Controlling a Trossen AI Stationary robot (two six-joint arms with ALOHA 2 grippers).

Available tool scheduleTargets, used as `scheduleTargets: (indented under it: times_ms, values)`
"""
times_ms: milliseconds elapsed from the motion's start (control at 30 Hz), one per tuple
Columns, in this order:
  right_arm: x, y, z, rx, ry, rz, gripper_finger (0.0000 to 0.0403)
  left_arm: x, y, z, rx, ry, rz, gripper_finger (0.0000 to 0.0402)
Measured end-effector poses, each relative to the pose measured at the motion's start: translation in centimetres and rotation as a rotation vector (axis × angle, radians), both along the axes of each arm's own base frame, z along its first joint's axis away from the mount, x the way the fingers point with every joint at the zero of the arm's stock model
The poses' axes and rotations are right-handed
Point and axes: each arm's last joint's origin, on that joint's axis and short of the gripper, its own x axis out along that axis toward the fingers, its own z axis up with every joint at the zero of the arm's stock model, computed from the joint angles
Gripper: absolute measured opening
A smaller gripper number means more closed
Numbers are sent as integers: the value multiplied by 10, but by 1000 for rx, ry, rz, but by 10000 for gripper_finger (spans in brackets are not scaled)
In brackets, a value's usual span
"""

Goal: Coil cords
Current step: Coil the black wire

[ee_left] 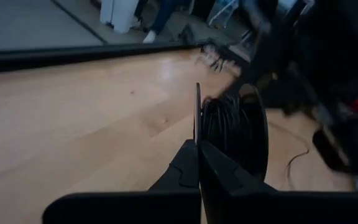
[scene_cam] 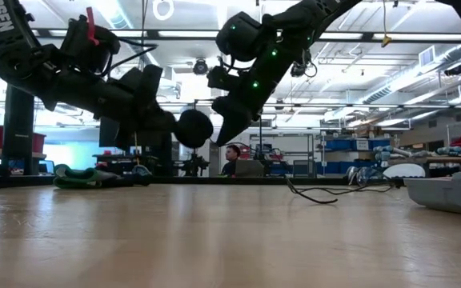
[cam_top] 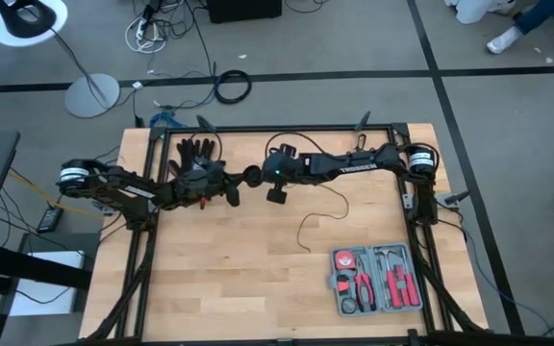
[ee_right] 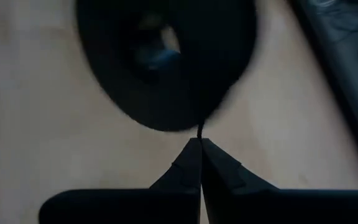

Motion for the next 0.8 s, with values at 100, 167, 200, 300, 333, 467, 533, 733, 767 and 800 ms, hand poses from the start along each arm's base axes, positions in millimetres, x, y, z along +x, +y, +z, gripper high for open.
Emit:
scheduleTargets:
  times_ms: [100,167,200,300,333,467,533,733,767,800]
  values:
    - [2,3,-3,89,-21,28,0,1,0,5,16,-48,-1,0]
    - [5,4,-6,137,-51,51,0,1,0,6,32,-54,-1,0]
    - [6,5,-8,156,-57,63,0,1,1,6,33,-50,6,0]
    - [14,7,-17,193,-97,107,7,1,1,6,39,-44,33,0]
    - [16,9,-22,204,-87,121,11,0,1,5,39,-37,37,0]
    - [15,12,-32,239,-41,126,31,0,2,4,46,-20,75,0]
    - [14,13,-33,246,-30,122,39,-1,3,1,45,15,94,0]
    - [9,16,-27,281,4,153,49,-4,3,-4,44,70,135,0]
    - [7,17,-29,299,31,150,49,-4,3,-5,44,74,139,0]
    - [5,18,-30,315,51,148,49,-4,3,-5,44,79,144,0]
